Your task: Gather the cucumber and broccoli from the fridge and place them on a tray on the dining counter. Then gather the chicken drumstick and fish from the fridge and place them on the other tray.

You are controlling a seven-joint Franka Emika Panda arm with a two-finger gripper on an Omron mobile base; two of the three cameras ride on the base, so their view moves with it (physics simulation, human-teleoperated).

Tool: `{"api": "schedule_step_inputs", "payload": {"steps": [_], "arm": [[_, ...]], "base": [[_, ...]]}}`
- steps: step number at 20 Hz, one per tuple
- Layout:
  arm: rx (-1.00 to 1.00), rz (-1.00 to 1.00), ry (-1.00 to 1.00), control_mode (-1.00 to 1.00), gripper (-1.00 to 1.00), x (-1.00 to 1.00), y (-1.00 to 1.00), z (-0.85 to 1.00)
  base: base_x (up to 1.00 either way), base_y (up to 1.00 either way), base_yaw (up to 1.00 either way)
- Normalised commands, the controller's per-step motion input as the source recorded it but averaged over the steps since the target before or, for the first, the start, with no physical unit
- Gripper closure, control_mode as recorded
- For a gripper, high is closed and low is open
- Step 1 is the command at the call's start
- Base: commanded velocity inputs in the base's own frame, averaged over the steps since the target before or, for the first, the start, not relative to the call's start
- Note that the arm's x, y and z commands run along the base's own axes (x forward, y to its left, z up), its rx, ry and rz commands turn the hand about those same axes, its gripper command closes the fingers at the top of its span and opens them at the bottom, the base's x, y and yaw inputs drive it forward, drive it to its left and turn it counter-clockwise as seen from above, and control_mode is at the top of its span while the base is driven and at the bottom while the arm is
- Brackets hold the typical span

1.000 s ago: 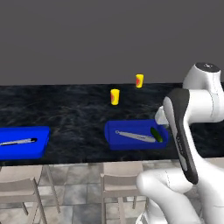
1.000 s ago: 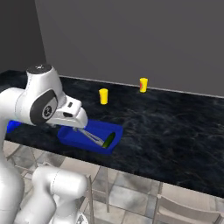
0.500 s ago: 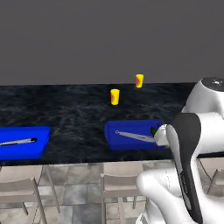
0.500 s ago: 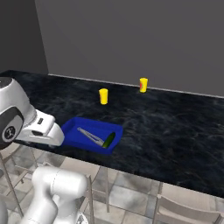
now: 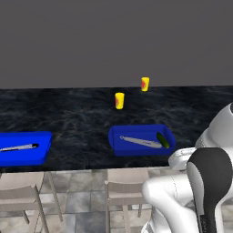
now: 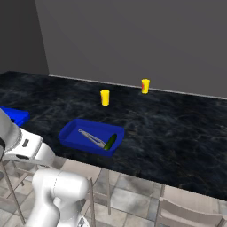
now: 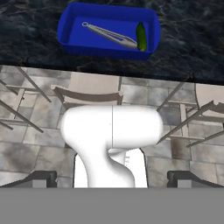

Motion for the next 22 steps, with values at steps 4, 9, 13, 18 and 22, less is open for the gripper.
{"api": "schedule_step_inputs", "payload": {"steps": [4, 9, 13, 18, 22], "arm": [[0.00, 0.00, 0.00, -1.00, -1.00, 0.00, 0.00, 0.00], [0.00, 0.00, 0.00, 1.00, -1.00, 0.00, 0.00, 0.00], [0.00, 0.00, 0.00, 1.00, -1.00, 0.00, 0.00, 0.00], [0.00, 0.00, 0.00, 1.00, -1.00, 0.00, 0.00, 0.00], [0.00, 0.00, 0.00, 1.00, -1.00, 0.00, 0.00, 0.00]], "base": [[0.00, 0.00, 0.00], [-0.11, 0.02, 0.00], [-0.21, 0.60, -0.05], [-0.07, 0.96, -0.11], [-0.04, 1.00, -0.15]]}}
